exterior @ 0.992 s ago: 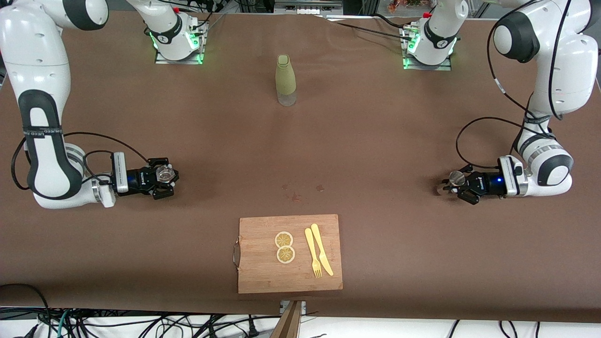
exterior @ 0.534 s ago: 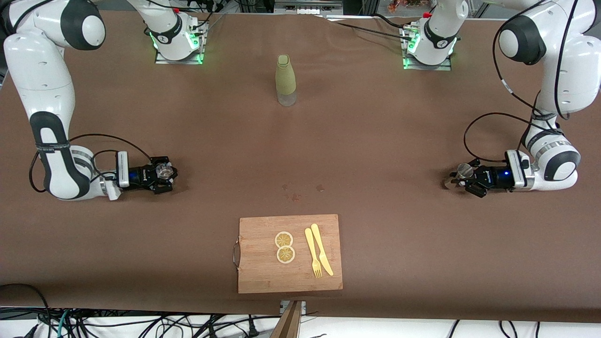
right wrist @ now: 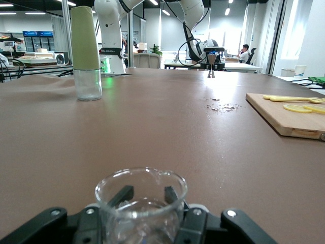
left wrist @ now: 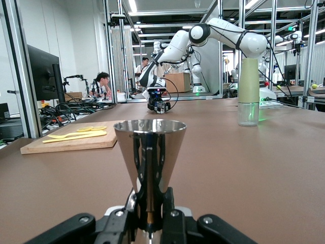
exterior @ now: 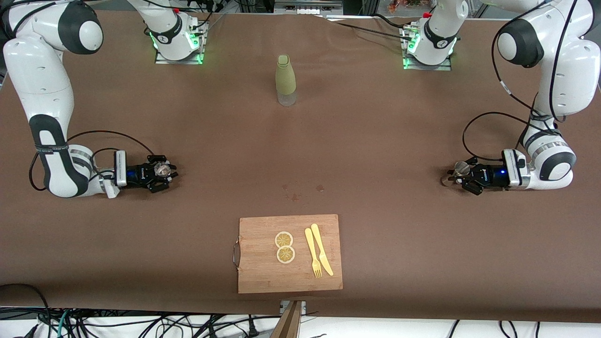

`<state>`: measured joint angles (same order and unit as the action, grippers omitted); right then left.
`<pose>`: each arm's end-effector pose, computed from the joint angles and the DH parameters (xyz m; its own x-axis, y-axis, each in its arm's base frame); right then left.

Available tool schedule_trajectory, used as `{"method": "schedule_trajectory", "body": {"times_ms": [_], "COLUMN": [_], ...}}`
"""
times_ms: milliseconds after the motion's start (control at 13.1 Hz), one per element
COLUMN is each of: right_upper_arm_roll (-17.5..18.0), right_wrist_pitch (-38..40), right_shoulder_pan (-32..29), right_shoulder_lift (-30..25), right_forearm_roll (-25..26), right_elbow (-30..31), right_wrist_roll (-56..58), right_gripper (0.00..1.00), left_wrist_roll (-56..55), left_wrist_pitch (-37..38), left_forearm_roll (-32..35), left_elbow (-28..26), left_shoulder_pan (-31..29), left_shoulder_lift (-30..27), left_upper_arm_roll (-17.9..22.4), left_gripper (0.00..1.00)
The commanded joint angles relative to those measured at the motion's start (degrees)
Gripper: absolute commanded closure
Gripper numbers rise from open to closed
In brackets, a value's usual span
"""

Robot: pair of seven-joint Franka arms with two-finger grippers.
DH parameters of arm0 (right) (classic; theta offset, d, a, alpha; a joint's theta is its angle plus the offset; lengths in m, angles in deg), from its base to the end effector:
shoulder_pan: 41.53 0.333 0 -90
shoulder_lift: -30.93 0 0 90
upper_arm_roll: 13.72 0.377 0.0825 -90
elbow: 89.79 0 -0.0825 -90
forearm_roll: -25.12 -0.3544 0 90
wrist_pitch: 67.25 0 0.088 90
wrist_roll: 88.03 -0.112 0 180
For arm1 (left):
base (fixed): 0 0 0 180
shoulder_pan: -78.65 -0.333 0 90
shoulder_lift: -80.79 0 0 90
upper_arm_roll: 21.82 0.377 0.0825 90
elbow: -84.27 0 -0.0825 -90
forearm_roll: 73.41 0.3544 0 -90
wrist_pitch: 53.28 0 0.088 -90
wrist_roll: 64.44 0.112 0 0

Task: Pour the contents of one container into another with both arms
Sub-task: 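Set the beaker down with the right gripper while the left gripper sets the jigger down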

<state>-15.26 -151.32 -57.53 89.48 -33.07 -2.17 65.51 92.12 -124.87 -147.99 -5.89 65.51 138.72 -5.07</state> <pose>0.6217 -0.0861 0.1102 -0.0832 0.2117 0.9738 0.9699 0.2418 0.0303 0.6047 0.1577 0.1322 -0.0550 -0.0994 0.9935 -0.9985 0.0135 -0.0540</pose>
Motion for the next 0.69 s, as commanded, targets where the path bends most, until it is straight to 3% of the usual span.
{"method": "schedule_trajectory", "body": {"times_ms": [0, 611], "right_upper_arm_roll": [0.4, -8.73], "right_wrist_pitch": [0.05, 2.51], "right_shoulder_pan": [-1.05, -0.87], "right_shoulder_lift": [0.52, -3.34], "right_forearm_roll": [-0.26, 2.46], "right_elbow": [-0.52, -1.14], "right_wrist_roll": [-1.14, -10.52], "right_gripper": [0.0, 0.0], "left_wrist_roll": [6.65, 7.44], "left_wrist_pitch": [0.49, -3.19], "left_forearm_roll": [1.81, 3.83], "left_elbow": [0.51, 0.59], "left_shoulder_pan": [-0.22, -0.13], "left_shoulder_lift": [0.69, 1.92], "left_upper_arm_roll": [0.21, 0.21], "left_gripper": [1.0, 1.0]}}
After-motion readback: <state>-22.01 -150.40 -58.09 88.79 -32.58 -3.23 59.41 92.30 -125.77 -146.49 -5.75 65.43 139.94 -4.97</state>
